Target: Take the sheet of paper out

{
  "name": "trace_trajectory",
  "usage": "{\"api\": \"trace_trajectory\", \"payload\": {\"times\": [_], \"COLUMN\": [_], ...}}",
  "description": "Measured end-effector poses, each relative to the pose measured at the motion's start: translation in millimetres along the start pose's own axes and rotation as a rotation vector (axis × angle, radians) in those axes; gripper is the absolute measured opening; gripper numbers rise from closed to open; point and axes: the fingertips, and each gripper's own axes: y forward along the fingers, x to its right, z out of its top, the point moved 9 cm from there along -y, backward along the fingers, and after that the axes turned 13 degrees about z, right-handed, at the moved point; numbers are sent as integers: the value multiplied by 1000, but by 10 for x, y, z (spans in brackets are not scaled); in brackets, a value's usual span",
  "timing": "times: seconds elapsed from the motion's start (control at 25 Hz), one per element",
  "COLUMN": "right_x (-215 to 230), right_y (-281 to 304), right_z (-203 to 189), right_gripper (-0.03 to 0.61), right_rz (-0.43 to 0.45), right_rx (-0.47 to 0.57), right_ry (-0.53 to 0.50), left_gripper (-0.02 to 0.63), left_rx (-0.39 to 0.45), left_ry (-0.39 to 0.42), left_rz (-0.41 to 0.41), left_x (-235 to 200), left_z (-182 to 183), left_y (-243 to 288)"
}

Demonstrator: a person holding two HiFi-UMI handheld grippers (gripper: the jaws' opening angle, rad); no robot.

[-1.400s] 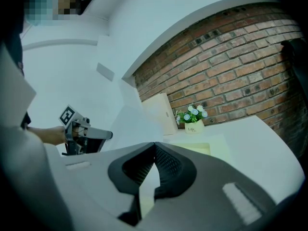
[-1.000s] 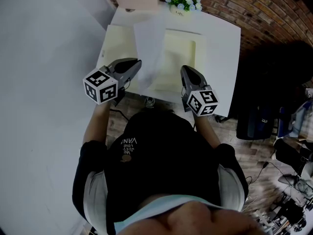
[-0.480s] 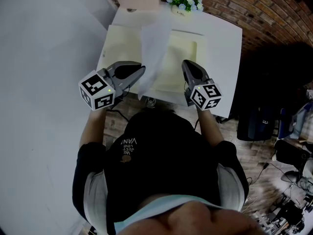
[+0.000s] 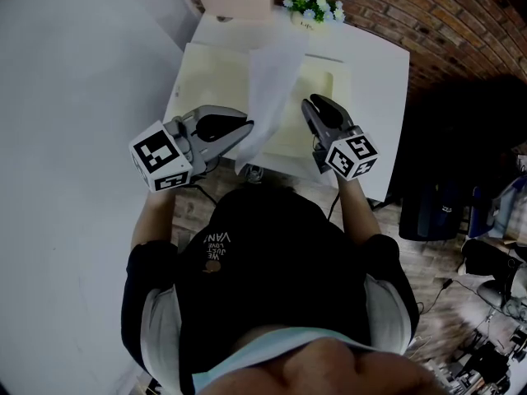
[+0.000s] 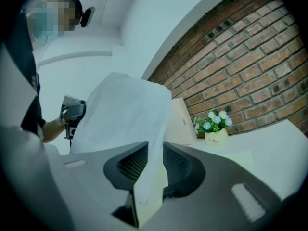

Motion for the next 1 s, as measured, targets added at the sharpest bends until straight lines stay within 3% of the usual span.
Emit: {"api": "trace_trajectory", "payload": {"times": [0.08,0.2,0.6,0.72,0.84,1.0], "right_x": [27,74,80,89,72,58], "right_y": [6,19,28,32,33,43], "right_z": [4,17,132,109,126,137], "right_gripper": [93,158,175,141,41,-6], "right_rz": [75,153,316,319,337,335], "right_rx": [14,18,109,113,123,132], "right_ry": [1,8,63,69,71,73], "left_gripper": [2,2,2,2,2,2], "left_rx": [9,30,103,123,143,143], "left_ry": [6,14,17,16,1,-19], "left_rz": [-26,-79,-183,-208,-214,-206], "left_x": [40,85,100,93,82,62], "left_z": [33,75,138,131,147,120], "left_y": [6,6,-120,-162,-182,-189]}}
